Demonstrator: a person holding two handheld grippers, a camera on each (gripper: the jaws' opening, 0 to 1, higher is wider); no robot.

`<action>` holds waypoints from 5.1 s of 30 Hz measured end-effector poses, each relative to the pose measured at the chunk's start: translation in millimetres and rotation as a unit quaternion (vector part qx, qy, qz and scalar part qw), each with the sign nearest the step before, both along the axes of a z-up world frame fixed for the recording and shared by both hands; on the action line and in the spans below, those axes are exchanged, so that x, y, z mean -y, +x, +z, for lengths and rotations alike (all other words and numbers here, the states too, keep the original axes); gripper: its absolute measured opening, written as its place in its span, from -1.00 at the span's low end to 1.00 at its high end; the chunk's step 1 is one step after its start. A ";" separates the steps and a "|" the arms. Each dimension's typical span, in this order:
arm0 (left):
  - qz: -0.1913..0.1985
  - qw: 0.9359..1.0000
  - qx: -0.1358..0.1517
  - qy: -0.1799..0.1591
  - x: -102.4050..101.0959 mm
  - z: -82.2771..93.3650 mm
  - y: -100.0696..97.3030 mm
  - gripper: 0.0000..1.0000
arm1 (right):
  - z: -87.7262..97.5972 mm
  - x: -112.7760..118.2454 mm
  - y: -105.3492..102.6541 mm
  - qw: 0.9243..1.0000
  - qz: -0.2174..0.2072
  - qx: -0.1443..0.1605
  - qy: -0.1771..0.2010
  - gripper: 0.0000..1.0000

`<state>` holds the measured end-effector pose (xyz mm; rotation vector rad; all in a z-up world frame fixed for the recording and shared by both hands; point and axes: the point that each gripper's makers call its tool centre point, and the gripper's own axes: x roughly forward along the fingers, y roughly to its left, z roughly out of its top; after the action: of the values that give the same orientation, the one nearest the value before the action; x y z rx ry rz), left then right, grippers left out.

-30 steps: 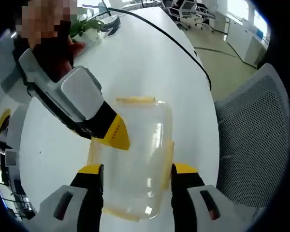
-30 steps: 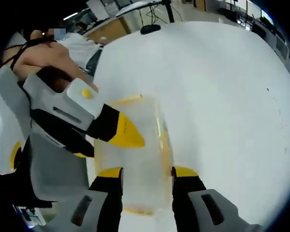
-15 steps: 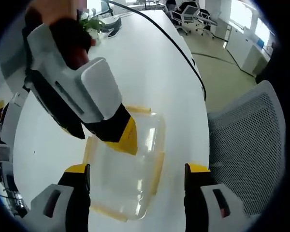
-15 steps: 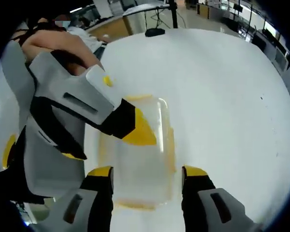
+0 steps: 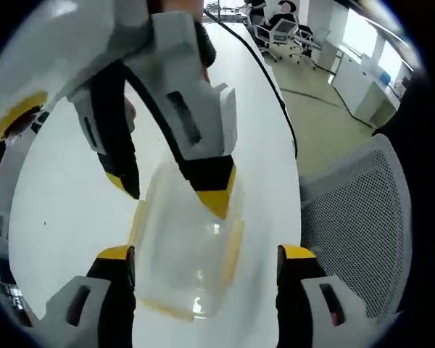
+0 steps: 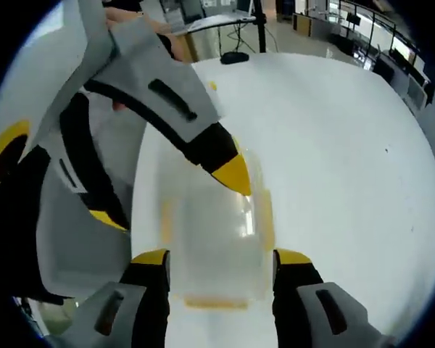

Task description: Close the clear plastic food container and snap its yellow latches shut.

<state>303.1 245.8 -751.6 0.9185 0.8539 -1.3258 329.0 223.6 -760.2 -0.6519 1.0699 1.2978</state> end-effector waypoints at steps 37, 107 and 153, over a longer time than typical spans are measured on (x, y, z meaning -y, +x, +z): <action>-0.040 0.997 -0.053 0.027 -21.3 -3.2 19.1 0.53 | 6.0 3.2 -8.3 0.998 -0.005 0.058 0.003 0.26; -0.070 0.994 -0.018 0.086 -36.0 -45.8 31.5 0.57 | -25.5 7.8 -7.0 0.991 0.068 0.103 -0.047 0.45; -0.043 0.997 -0.007 0.064 -29.7 -63.8 32.6 0.79 | -39.1 1.0 -3.6 0.994 0.048 0.098 -0.031 0.55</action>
<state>335.7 275.5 -815.4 1.0578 0.9277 -1.3637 325.4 222.6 -799.4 -0.8688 0.9312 1.2581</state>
